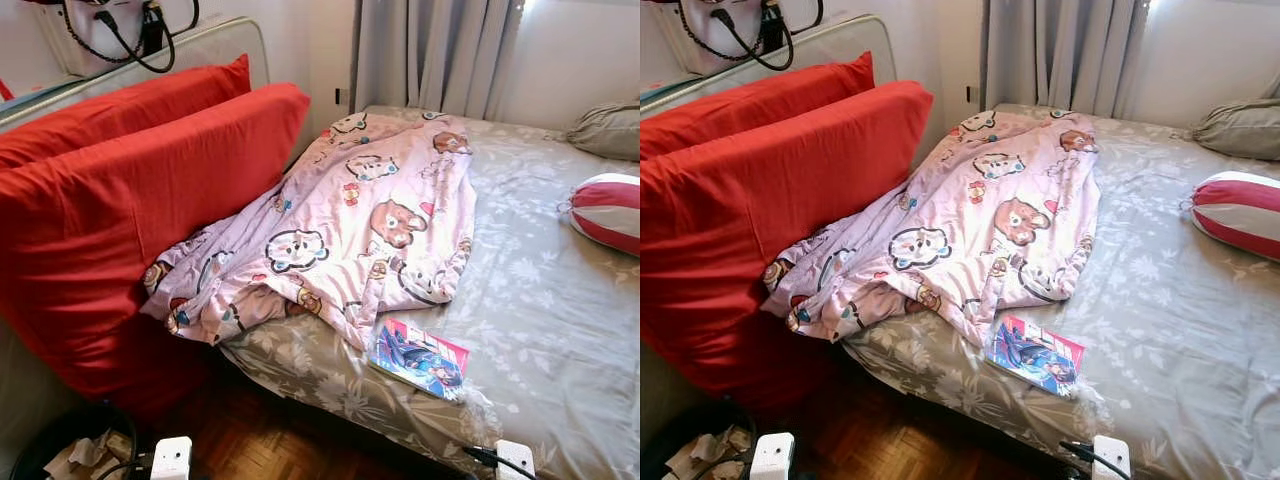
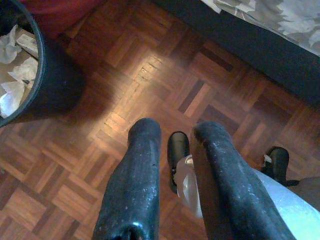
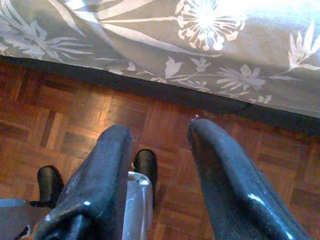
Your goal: Clean up the room
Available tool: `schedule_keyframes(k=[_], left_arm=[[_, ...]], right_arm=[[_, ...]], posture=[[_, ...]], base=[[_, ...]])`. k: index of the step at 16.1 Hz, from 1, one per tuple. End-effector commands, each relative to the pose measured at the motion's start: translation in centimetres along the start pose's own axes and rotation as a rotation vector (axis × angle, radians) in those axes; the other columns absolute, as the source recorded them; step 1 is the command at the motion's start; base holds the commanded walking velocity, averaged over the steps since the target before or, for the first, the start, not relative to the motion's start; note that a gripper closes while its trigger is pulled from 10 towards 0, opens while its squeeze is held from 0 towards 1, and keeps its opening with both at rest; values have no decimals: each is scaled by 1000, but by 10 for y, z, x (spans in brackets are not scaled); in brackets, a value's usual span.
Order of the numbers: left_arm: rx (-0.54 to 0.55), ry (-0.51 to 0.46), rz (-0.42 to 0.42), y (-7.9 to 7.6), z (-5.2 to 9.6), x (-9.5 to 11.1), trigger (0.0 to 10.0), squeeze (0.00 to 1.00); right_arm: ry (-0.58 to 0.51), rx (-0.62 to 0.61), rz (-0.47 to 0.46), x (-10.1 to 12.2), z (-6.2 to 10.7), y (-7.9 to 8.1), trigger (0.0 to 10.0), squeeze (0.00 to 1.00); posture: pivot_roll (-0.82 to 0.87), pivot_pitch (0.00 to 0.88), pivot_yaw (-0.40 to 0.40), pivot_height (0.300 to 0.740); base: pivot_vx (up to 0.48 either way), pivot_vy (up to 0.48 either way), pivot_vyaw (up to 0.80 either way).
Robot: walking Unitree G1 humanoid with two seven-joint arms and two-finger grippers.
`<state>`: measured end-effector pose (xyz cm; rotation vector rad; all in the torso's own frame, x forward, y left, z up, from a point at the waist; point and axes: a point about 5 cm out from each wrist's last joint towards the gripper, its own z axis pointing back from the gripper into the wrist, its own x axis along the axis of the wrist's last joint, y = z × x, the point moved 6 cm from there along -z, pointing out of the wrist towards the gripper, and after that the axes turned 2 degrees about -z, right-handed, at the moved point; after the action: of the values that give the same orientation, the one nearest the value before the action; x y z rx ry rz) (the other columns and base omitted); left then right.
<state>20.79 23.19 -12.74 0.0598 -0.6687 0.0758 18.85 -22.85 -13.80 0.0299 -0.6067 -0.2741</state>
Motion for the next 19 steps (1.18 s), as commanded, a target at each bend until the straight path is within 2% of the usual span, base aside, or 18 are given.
schedule_keyframes(k=[1,9,13,19], left_arm=[[-3,17,-18,4,1,-4,10000,0],[-42,25,-18,-3,1,-6,10000,0],[-34,22,11,-3,1,-7,10000,0],[-21,16,25,-1,2,-7,10000,0]], right_arm=[[0,1,4,-1,0,0,10000,0],[3,1,8,-1,1,-3,10000,0],[7,3,11,-2,1,-4,10000,0],[3,13,18,-1,1,-3,10000,0]], posture=[[76,0,3,740],[84,0,-11,740],[77,0,-9,740],[77,0,-5,740]], base=[[0,0,0],[0,0,0],[265,0,-439],[286,0,0]])
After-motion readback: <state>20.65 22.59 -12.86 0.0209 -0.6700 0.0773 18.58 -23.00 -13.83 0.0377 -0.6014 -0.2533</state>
